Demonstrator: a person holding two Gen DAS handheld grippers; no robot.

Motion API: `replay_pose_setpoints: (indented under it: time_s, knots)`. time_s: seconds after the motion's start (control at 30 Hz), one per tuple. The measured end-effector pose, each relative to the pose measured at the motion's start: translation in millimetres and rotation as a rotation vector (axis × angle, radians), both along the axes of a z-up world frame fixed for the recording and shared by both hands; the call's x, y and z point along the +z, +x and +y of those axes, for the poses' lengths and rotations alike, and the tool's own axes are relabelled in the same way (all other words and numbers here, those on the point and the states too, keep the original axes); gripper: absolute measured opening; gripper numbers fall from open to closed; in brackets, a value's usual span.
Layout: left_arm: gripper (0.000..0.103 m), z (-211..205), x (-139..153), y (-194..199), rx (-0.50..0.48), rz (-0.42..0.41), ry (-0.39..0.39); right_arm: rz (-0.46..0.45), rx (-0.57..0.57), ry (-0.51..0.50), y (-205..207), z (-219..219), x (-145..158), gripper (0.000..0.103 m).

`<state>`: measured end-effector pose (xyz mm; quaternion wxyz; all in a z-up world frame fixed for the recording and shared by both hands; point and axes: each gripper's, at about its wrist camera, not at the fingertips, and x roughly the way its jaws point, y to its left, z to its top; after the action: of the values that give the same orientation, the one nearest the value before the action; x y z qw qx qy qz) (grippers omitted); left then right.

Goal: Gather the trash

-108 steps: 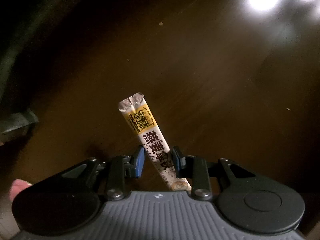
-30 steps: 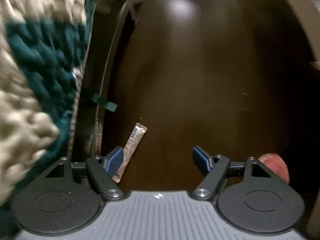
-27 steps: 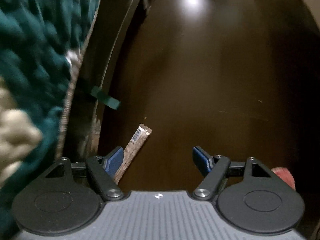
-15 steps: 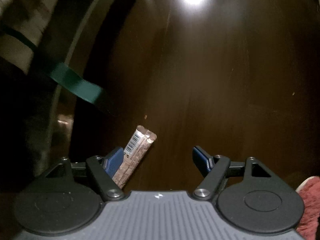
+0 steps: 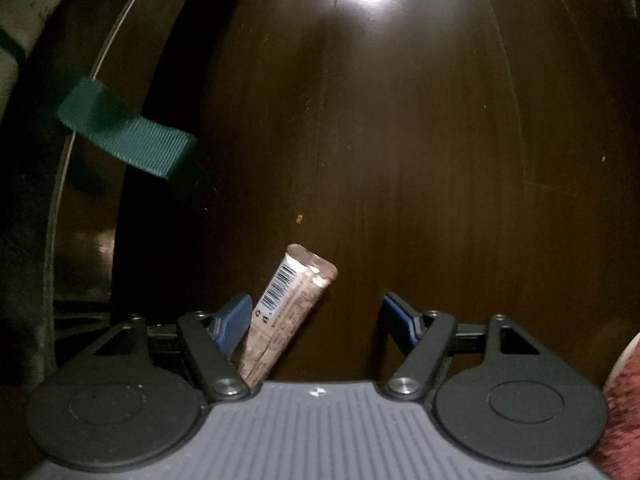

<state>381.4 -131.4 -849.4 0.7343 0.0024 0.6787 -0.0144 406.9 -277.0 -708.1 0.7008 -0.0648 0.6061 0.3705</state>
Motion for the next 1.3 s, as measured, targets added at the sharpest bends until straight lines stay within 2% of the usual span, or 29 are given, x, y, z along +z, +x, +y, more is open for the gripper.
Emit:
replay_pose_setpoints:
  time_s: [0.07,0.2,0.3,0.4,0.63,0.8,1.07,1.3]
  knots:
    - [0.069,-3.3,1.2,-1.4,0.005,0.0,0.0,0.0,-0.002,0.004,0.9,-2.2,-0.8,0.034]
    - [0.038,-11.2,4.4,-3.9,-0.028,-0.004,-0.004,0.001,-0.022,0.013,3.7,-6.6,-0.7,0.034]
    - [0.033,-21.8,4.7,-4.8,-0.056,-0.002,0.028,-0.004,-0.032,0.017,4.8,-8.3,1.6,0.034]
    - [0.029,-24.1,6.4,-4.8,-0.03,0.006,0.04,-0.018,-0.041,0.019,4.1,-10.4,5.0,0.034]
    - [0.026,-26.8,35.4,-5.4,0.052,-0.011,-0.001,-0.052,-0.055,0.032,4.7,-8.6,11.8,0.033]
    - [0.026,-23.8,67.0,-8.0,0.109,-0.039,-0.051,-0.069,-0.055,0.034,5.7,-6.9,18.3,0.033]
    - [0.025,-18.9,115.6,-16.3,0.147,-0.092,-0.1,-0.094,-0.065,0.029,7.2,-4.8,39.7,0.033]
    - [0.024,-11.7,136.0,-28.2,0.126,-0.116,-0.111,-0.103,-0.062,0.017,3.8,-7.2,57.3,0.033]
